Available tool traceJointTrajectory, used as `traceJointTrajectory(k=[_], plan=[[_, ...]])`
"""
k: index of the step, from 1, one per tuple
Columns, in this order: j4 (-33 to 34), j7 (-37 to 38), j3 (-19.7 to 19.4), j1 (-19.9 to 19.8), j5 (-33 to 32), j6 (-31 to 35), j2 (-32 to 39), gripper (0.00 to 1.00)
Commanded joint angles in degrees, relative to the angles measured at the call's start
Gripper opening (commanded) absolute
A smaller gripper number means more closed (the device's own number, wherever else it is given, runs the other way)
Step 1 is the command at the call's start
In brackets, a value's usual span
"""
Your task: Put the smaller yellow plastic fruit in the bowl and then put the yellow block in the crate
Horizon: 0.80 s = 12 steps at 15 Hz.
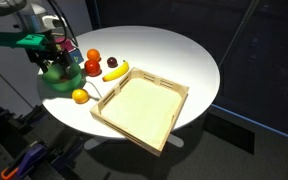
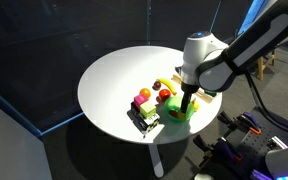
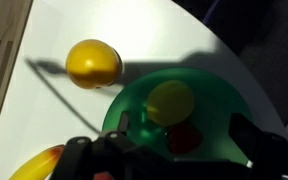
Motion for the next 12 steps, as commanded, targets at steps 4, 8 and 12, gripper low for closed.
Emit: traceJointTrajectory(k=[4,8,12], plan=[[1.9,4.7,-0.8,0.1,2.0,-8.7,-5.0,1.0],[2.4,9.6,-1.3,0.5,0.2,-7.1,-6.6,1.0],[3.4,14.4,-1.4,0.5,0.7,-6.8,-6.9,1.0]])
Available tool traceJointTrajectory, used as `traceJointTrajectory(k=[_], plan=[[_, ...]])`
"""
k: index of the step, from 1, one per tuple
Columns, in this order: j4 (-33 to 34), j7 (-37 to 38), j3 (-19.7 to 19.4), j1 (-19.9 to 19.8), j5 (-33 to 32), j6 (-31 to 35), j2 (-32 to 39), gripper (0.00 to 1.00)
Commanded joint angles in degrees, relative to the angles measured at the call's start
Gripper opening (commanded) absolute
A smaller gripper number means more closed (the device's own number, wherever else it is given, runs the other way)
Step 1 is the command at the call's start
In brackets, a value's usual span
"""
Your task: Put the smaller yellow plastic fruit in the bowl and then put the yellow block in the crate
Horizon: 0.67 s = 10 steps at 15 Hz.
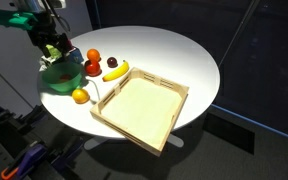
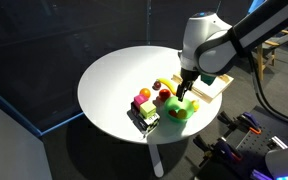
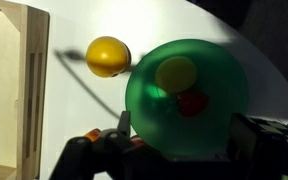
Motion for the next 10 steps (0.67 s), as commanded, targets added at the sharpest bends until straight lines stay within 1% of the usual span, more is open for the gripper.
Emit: traceJointTrajectory(k=[1,3,4,10], plan=[[0.8,4.4,-0.5,0.4,-0.3,-0.3,-1.0,1.0],[1.0,5.8,-0.5,0.4,-0.1,-0.1,-1.2,1.0],[0.8,3.7,-0.3,0.3,0.1,-0.1,-0.2,1.0],[0.8,3.9,-0.3,0.3,0.1,-0.1,0.0,1.0]])
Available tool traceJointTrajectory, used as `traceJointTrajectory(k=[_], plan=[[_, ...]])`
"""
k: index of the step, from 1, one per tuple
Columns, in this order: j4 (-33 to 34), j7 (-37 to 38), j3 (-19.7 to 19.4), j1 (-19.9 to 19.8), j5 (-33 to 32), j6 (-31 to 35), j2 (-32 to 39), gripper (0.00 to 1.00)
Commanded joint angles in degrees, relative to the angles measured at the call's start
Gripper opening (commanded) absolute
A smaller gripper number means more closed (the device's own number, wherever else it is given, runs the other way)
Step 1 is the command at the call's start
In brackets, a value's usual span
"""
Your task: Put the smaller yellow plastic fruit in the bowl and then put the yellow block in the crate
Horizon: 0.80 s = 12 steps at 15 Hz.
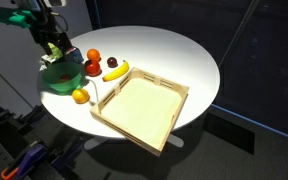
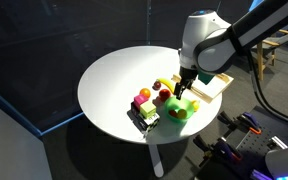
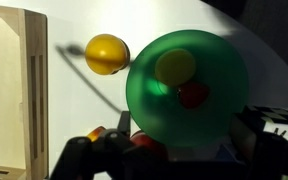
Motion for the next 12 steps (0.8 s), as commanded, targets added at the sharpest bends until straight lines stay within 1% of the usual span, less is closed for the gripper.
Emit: traceJointTrajectory(k=[1,12], plan=[[0.1,-0.1,-0.3,0.3,0.1,-0.1,0.0,1.0],[2.3,0.6,0.5,1.5,-0.4,2.8,1.5,1.0]])
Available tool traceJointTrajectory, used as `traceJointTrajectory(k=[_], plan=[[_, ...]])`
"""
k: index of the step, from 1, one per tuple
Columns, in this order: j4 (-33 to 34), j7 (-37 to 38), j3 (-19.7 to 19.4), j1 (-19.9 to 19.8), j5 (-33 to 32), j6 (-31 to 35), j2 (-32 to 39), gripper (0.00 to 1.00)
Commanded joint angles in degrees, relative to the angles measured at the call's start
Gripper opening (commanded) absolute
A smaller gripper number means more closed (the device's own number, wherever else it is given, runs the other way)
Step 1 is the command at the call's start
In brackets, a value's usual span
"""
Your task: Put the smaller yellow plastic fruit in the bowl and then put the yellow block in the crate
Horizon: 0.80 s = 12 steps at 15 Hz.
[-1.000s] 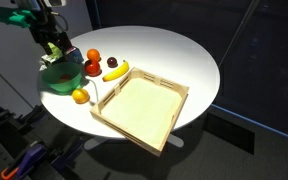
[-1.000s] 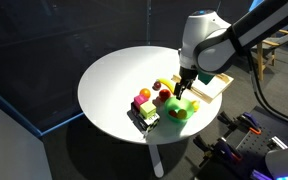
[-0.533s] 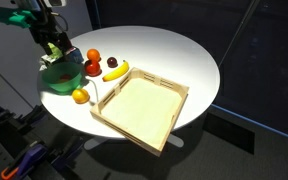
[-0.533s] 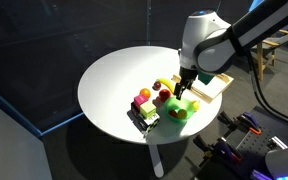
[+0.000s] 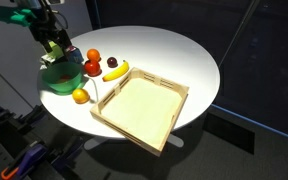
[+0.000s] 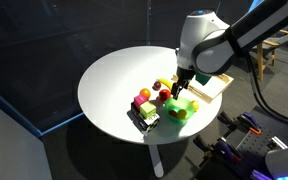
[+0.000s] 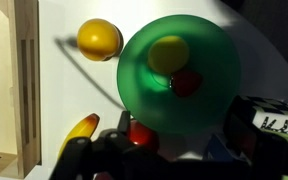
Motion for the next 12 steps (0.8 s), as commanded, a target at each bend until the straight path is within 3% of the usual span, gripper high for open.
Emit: traceJointTrajectory(k=[1,12], plan=[[2.2,1.6,0.2,1.0,-0.8,1.2,1.5,1.0],[9.1,6.4,1.9,5.8,0.3,2.3,7.5,1.0]])
